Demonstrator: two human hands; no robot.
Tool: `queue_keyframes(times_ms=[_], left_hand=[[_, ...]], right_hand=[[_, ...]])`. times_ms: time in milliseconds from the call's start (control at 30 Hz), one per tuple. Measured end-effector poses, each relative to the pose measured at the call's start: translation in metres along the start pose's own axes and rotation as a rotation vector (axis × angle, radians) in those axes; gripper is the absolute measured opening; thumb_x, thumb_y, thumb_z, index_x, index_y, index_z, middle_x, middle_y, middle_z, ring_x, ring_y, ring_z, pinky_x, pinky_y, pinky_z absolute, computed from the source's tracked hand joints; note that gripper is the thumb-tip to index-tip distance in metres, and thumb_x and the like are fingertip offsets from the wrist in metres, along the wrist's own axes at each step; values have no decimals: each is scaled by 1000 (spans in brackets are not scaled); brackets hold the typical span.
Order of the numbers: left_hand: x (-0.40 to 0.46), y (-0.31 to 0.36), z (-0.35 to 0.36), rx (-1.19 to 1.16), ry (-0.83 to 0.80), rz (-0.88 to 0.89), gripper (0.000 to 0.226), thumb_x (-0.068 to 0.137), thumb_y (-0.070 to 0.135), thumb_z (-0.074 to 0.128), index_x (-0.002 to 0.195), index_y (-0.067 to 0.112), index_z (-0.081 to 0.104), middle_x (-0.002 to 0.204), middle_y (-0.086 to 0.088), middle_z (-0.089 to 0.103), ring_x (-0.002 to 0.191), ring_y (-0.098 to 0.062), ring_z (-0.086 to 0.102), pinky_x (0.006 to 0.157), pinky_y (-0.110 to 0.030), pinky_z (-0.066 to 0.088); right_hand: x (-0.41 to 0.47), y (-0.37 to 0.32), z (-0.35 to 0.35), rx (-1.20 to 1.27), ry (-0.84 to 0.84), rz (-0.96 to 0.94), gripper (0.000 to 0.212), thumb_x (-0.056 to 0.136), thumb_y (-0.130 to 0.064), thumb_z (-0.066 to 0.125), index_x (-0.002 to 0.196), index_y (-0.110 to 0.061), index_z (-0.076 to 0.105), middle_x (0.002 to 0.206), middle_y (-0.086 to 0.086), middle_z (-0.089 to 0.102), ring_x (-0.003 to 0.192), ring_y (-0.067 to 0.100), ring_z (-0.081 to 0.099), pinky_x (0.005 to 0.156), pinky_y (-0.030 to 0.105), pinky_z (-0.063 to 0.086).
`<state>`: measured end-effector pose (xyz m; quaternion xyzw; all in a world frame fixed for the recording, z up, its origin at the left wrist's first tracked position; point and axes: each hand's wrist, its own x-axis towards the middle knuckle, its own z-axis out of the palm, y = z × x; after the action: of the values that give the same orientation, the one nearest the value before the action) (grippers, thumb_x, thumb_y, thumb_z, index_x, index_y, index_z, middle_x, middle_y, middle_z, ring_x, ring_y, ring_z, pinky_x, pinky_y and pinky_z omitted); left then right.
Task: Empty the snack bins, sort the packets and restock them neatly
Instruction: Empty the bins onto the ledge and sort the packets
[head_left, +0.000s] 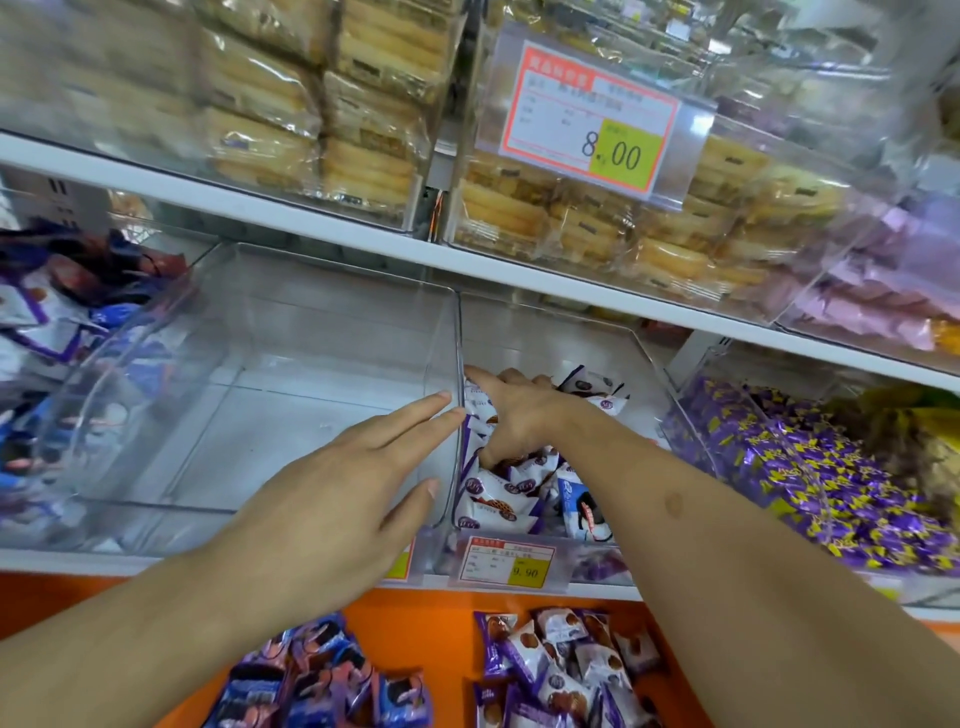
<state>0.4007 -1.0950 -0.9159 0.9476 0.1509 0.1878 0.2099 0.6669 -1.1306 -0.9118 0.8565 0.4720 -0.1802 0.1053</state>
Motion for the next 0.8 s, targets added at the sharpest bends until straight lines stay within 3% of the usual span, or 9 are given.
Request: queue_keyframes(times_ms=[133, 300, 467, 633, 733, 800], left_hand=[[-1, -1, -1, -17, -1, 0, 64, 106, 51, 35, 155, 63, -4, 158, 47, -10, 149, 15, 9, 112, -7, 9], [-1, -2, -1, -18, -8, -2, 64, 106, 50, 34, 155, 63, -6, 158, 46, -12, 149, 13, 10, 113, -9, 12], [-1, -3, 1, -32, -17, -1, 65, 105, 52, 34, 154, 64, -8, 159, 45, -10, 151, 12, 11, 118, -14, 15], [-1, 3, -2, -25, -39, -18, 66, 105, 52, 36, 154, 63, -8, 159, 45, -13, 151, 9, 15, 119, -18, 20], [-4, 9, -5, -8, -64, -34, 70, 106, 51, 38, 155, 60, -12, 158, 44, -19, 151, 6, 19, 118, -18, 26], [-6, 15, -7, 14, -84, -44, 75, 105, 50, 40, 155, 57, -17, 157, 43, -24, 148, 4, 28, 114, -17, 32]], right_hand=[[2, -7, 1, -52, 18, -1, 121, 73, -45, 85, 160, -51, 1, 157, 3, 42, 141, 42, 34, 106, 51, 48], [-1, 10, 11, -25, 232, -82, 122, 57, -57, 88, 154, -49, 15, 136, 1, 57, 118, 33, 59, 93, 46, 57], [-9, 20, 11, 274, 462, -159, 112, 59, -45, 90, 151, -47, 26, 126, -4, 50, 112, 19, 59, 95, 39, 57], [-34, 27, -4, 543, 633, -176, 112, 62, -46, 97, 154, -37, 36, 146, -8, 50, 129, 4, 50, 102, 22, 50], [-71, 25, -13, 730, 626, -125, 107, 66, -38, 100, 154, -29, 40, 147, -14, 52, 129, 1, 51, 84, -1, 43], [-105, 26, -16, 844, 601, -118, 94, 69, -28, 99, 148, -25, 46, 134, -20, 60, 114, -7, 59, 78, -3, 45]])
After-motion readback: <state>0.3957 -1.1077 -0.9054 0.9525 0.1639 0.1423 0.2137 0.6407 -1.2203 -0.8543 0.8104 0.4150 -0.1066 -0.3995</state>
